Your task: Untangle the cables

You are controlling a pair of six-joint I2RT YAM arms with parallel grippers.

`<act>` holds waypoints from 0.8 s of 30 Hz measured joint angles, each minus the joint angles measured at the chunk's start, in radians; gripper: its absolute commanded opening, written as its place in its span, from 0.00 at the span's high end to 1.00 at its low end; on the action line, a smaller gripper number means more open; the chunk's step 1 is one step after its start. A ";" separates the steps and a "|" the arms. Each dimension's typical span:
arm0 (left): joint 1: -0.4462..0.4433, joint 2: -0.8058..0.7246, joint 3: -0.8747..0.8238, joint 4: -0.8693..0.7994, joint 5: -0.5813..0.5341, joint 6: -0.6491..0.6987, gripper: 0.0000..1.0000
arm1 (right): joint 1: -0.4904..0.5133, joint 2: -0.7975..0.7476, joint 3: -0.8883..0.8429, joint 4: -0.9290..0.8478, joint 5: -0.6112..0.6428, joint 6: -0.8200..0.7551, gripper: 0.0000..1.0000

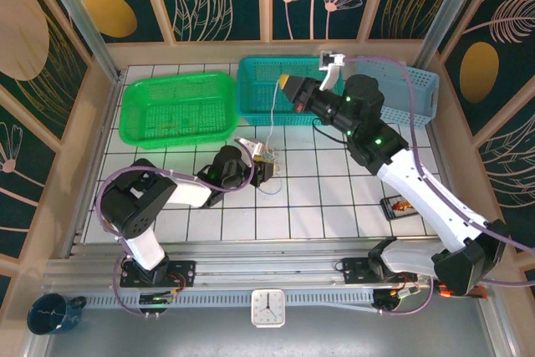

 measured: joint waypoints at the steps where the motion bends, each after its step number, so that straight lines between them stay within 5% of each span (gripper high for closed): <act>1: 0.000 0.003 -0.006 0.003 0.000 -0.002 0.64 | -0.008 0.000 0.010 0.012 -0.003 0.006 1.00; 9: 0.000 0.017 -0.022 0.012 0.000 -0.006 0.64 | -0.072 -0.001 0.021 0.104 -0.056 0.088 1.00; 19: 0.000 -0.105 -0.047 -0.018 -0.004 -0.006 0.29 | -0.073 -0.013 -0.051 0.159 -0.087 0.128 1.00; 24: 0.000 -0.228 -0.048 -0.046 -0.009 0.016 0.20 | -0.073 -0.020 -0.111 0.153 -0.092 0.127 1.00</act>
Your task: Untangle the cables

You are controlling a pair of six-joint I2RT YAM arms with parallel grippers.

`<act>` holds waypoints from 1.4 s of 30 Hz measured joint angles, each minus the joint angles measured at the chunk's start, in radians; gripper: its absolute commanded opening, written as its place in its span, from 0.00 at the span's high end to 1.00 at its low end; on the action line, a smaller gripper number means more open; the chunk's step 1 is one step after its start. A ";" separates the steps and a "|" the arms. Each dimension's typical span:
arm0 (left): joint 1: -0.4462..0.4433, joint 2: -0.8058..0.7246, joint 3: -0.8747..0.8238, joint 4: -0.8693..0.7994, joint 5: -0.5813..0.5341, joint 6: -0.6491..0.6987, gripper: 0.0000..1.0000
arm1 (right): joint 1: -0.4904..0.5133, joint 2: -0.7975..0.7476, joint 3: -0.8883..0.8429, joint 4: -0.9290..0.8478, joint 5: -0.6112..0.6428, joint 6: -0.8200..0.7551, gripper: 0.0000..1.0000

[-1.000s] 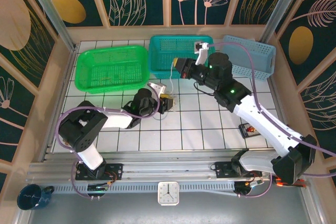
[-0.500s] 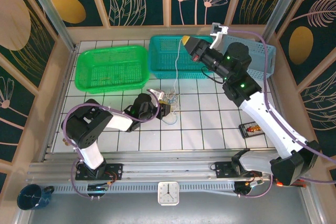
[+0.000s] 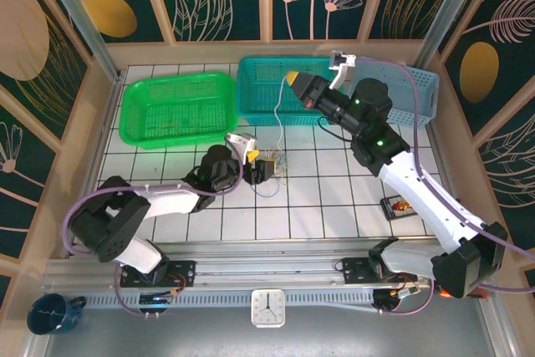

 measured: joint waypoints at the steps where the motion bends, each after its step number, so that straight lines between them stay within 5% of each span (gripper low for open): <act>1: 0.000 -0.016 0.002 -0.009 -0.002 0.005 0.20 | 0.000 -0.001 -0.005 -0.003 -0.001 0.000 1.00; 15: -0.009 0.129 0.220 -0.059 0.036 0.058 0.23 | 0.058 -0.034 0.018 -0.034 -0.004 -0.027 1.00; 22: -0.016 0.253 0.254 -0.025 0.037 0.067 0.60 | 0.083 -0.031 0.102 -0.073 -0.004 -0.046 1.00; 26: -0.016 0.285 0.218 0.014 0.035 0.058 0.70 | 0.076 -0.022 0.200 -0.117 0.000 -0.080 1.00; 34: -0.016 0.288 0.071 0.095 0.032 0.031 0.75 | -0.041 -0.018 0.368 -0.116 0.008 -0.105 1.00; 42: -0.016 0.292 0.005 0.133 0.027 0.008 0.67 | -0.206 -0.018 0.446 -0.045 0.016 -0.078 1.00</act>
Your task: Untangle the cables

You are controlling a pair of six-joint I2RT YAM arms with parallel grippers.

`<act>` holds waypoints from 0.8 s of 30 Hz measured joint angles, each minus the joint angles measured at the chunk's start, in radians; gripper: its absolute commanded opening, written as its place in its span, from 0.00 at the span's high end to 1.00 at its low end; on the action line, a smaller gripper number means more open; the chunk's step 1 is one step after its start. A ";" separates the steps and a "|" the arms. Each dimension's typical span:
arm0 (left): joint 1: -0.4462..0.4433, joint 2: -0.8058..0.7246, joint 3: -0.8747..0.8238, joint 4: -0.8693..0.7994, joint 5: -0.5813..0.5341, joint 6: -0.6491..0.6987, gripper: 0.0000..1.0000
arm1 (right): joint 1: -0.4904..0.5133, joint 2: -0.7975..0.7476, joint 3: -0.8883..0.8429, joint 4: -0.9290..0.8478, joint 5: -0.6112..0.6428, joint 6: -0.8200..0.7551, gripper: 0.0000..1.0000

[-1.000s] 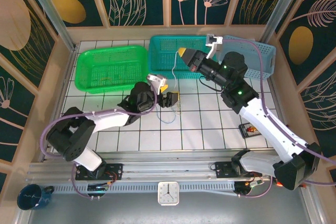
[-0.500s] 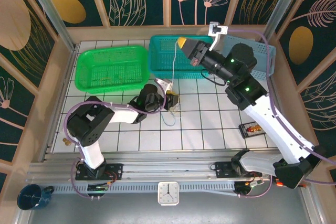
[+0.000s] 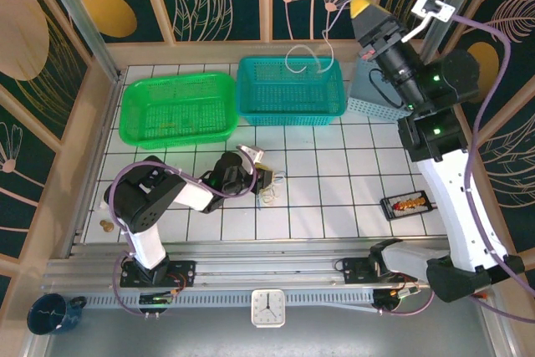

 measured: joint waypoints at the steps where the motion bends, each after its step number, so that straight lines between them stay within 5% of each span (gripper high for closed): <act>1: 0.000 0.000 -0.002 0.007 -0.001 -0.005 0.65 | -0.013 0.000 0.002 0.005 0.000 0.003 1.00; 16: 0.000 -0.187 0.032 -0.050 0.004 -0.094 0.04 | -0.071 0.035 -0.073 0.019 0.010 -0.002 1.00; 24: 0.000 -0.285 0.085 -0.178 -0.095 -0.105 0.01 | -0.074 0.141 -0.082 0.036 0.027 -0.027 1.00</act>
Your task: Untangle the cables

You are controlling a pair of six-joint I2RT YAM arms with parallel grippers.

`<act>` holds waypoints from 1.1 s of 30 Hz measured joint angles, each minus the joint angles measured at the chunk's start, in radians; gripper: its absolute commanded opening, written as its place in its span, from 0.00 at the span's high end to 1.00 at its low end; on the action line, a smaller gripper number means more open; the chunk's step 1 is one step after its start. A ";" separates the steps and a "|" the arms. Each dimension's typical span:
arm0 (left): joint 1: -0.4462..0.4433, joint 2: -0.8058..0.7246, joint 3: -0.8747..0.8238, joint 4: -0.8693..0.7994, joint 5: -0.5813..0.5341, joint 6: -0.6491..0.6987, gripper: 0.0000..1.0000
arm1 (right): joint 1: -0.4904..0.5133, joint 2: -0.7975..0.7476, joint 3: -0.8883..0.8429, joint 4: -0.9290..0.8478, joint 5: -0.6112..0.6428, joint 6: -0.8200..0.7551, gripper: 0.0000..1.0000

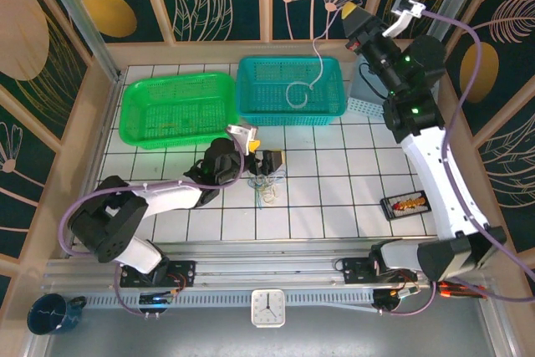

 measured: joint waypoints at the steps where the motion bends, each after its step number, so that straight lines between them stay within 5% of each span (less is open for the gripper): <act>1: 0.000 -0.007 0.002 -0.019 -0.021 0.000 0.01 | -0.001 0.016 0.000 0.005 0.003 -0.002 1.00; 10: 0.069 -0.029 0.017 -0.165 -0.157 -0.014 0.01 | -0.004 0.246 0.058 0.050 0.029 -0.034 1.00; 23: 0.187 -0.028 0.277 -0.319 -0.074 -0.036 0.01 | -0.005 0.647 0.058 0.163 0.008 -0.066 1.00; 25: 0.191 -0.013 0.320 -0.330 -0.061 -0.030 0.01 | -0.003 0.706 0.058 0.157 0.001 -0.081 0.86; 27: 0.194 0.011 0.354 -0.341 -0.053 -0.026 0.01 | 0.000 0.757 0.058 0.126 -0.002 -0.103 0.55; 30: 0.200 0.042 0.371 -0.356 -0.047 -0.025 0.01 | 0.010 0.799 0.059 0.058 0.002 -0.140 0.25; 33: 0.203 0.062 0.371 -0.377 -0.047 -0.026 0.01 | 0.019 0.805 0.059 0.001 0.010 -0.179 0.13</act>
